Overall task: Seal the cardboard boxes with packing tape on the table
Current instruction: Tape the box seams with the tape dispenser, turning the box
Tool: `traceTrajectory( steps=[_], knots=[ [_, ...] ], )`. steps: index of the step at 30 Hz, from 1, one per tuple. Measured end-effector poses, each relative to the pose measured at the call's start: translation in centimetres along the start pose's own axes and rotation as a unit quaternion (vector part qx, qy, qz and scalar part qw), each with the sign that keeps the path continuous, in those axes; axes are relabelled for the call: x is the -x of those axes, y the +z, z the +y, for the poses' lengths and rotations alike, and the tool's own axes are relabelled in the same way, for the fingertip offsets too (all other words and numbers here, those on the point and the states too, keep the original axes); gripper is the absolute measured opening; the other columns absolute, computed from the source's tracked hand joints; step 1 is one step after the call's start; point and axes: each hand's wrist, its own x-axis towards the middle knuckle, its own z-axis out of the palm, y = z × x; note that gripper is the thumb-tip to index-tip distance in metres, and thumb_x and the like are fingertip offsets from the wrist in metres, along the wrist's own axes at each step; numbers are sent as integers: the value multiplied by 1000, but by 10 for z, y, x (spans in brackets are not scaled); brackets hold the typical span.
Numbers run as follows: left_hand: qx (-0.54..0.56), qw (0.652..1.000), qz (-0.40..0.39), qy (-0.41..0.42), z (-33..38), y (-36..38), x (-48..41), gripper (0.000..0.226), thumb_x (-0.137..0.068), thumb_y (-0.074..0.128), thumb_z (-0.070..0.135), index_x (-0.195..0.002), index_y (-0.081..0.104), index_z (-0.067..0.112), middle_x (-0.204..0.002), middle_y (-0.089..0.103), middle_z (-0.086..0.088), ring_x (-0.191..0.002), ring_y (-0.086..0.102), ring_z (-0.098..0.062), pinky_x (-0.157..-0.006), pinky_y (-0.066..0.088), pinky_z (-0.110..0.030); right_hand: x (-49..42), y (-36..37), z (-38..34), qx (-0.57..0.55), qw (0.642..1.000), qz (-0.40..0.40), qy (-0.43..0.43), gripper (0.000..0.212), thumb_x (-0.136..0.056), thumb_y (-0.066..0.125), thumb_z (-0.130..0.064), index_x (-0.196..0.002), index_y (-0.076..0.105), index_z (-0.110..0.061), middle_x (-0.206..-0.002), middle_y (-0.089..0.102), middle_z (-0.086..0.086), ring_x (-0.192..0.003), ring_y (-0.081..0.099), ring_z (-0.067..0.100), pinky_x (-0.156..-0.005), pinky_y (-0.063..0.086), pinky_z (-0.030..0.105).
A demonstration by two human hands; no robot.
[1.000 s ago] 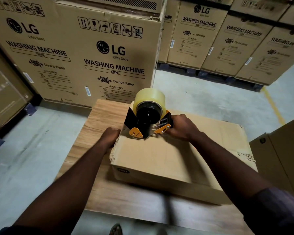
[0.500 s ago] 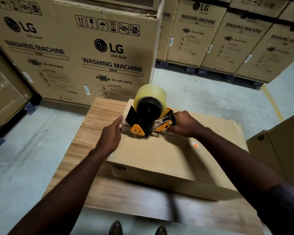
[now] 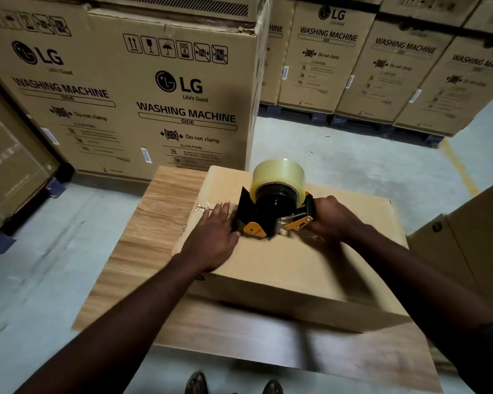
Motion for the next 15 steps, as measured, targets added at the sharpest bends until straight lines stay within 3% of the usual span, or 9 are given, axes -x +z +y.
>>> traceTrajectory(
  steps=[6, 10, 15],
  knots=[
    [-2, 1000, 14, -1, -7, -3, 5, 67, -105, 34, 43, -161, 7, 20, -169, 8, 0, -155, 5, -14, -124, 4, -31, 7, -2, 5, 17, 1000, -4, 3, 28, -90, 71, -42, -102, 70, -16, -99, 74, 13, -97, 64, 37, -66, 38, 31],
    [-15, 1000, 2, -4, -11, 0, 3, 72, -99, 18, 56, -162, 10, 21, -168, 8, 3, -155, 5, -12, -124, 8, -33, 28, -12, 32, 16, 999, -6, 28, 30, -85, 68, -49, -100, 70, -23, -97, 75, 10, -96, 66, 36, -69, 50, 37],
    [-10, 1000, -2, -27, -2, -2, 2, 73, -97, 15, 57, -162, 11, 22, -168, 7, 3, -155, 4, -13, -124, 6, -34, 64, -30, 77, 26, 998, -1, 56, 23, -89, 72, -42, -93, 69, -19, -94, 74, 13, -94, 65, 38, -66, 44, 36]
  ],
)
